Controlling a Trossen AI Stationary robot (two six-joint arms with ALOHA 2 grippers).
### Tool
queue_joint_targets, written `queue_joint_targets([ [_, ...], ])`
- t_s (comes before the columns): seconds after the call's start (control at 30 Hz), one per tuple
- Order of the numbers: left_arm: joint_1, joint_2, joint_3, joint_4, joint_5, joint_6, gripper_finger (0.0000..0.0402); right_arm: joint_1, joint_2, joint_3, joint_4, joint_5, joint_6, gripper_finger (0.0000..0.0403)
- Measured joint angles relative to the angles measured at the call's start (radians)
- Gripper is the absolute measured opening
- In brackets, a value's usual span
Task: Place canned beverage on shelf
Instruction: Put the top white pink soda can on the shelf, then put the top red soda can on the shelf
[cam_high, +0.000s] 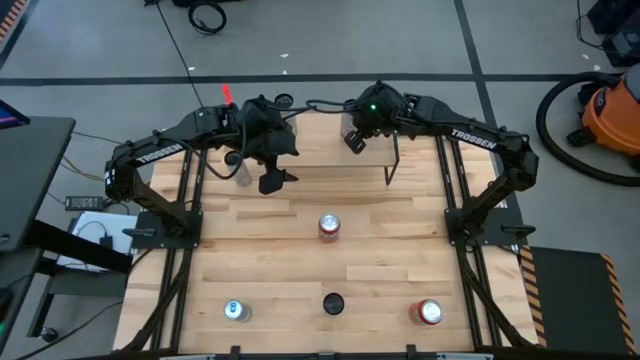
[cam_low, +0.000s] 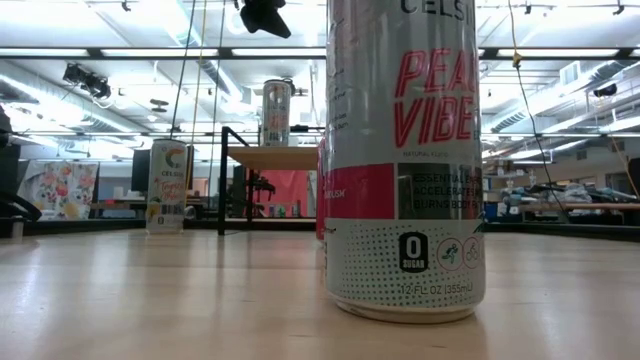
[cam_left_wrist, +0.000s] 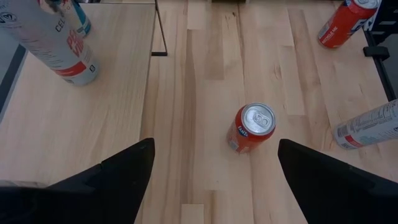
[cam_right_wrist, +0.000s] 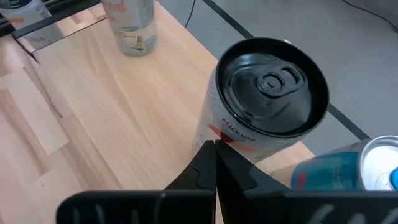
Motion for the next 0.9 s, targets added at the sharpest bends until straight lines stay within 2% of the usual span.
queue_joint_targets([
  [0.2,0.000,0.000,0.000,0.000,0.000,0.000,0.0353,-0.019,0.000,0.000,-0.001,-0.005,0.000,0.0004],
  [0.47,0.000,0.000,0.000,0.000,0.000,0.000,0.0353,-0.014,0.000,0.000,0.000,-0.073,0.000,0.0004],
  [0.63,0.000,0.000,0.000,0.000,0.000,0.000,0.0353,0.025,-0.006,0.000,-0.017,-0.018,-0.018,0.0005],
  [0.9,0.000,0.000,0.000,0.000,0.000,0.001,0.0353,0.128,-0.103,0.000,-0.074,-0.027,-0.023,0.0007],
])
